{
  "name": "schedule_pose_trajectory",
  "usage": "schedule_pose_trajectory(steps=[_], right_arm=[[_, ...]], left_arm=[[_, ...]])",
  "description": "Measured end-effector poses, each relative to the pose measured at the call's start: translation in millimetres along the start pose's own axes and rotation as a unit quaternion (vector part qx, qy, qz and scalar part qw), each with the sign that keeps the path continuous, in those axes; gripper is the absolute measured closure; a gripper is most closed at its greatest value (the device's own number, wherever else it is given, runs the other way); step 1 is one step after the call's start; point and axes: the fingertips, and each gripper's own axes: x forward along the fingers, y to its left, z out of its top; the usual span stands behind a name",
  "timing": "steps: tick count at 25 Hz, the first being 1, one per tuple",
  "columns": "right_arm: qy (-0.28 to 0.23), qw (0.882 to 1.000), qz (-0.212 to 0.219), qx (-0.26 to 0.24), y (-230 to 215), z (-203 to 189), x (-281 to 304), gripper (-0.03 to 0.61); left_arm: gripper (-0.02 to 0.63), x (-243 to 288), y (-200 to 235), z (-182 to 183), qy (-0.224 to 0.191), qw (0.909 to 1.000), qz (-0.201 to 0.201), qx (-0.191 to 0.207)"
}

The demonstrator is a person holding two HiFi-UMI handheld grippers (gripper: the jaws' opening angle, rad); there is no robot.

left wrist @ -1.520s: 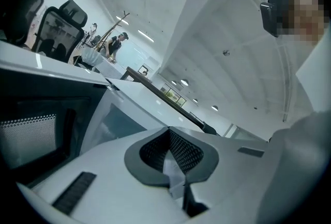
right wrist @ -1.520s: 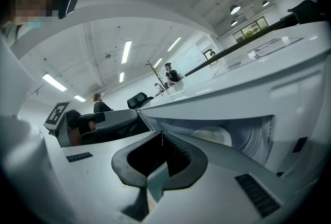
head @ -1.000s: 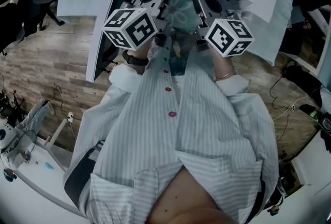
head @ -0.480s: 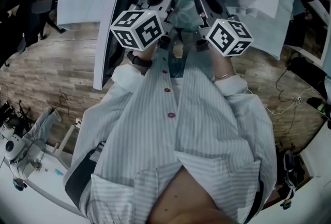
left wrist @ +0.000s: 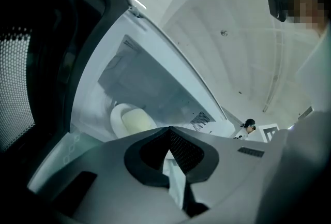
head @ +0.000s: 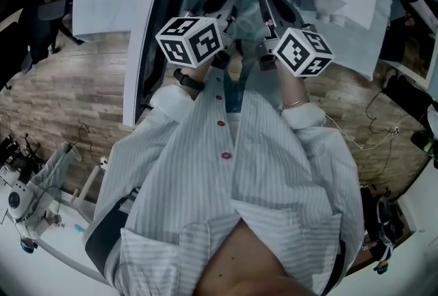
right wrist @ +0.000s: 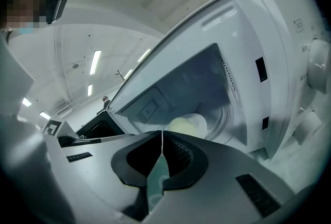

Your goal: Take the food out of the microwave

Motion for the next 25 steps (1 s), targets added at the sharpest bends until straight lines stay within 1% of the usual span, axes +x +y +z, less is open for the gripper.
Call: schedule_pose_trajectory(steps=[4, 10, 18, 25], right_arm=[[0.007, 1.0, -0.01, 0.008, -10, -8, 0, 0.545], [0.022, 0.999, -0.023, 0.028, -30, -26, 9, 0.545], [0.031, 0.998, -0.023, 0.053, -43, -44, 21, 0.545], [0.044, 0.996, -0.032, 0.067, -55, -57, 26, 0.545]], left_arm=[[0.606, 5, 5, -10, 0.004, 0.9999, 0.001, -0.01], [0.606, 12, 28, -24, 0.014, 0.9992, 0.018, -0.032], [0.606, 21, 51, -38, 0.023, 0.9975, 0.032, -0.058], [0.606, 28, 65, -45, 0.032, 0.9965, 0.04, -0.065]])
